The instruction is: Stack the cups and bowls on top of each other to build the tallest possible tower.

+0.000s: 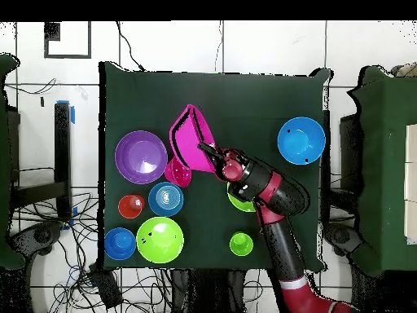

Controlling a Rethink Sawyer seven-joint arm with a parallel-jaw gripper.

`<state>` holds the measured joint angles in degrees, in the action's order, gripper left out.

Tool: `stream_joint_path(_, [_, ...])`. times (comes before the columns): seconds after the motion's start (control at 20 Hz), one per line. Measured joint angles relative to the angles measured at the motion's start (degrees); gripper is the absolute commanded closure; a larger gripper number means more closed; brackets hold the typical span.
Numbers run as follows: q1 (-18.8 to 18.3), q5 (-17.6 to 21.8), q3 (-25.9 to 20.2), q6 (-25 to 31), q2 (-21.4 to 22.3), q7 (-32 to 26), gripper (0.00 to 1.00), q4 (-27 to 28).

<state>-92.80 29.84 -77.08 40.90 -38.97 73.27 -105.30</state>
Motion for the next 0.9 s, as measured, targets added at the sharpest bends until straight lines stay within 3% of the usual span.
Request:
stream_joint_path(0.5, [-1.1,-1.1,1.7,0.0,2.1,0.0,1.00,-0.7])
stream_joint_path(0.9, [-1.2,-4.1,2.8,0.3,3.3,0.0,1.00,-0.7])
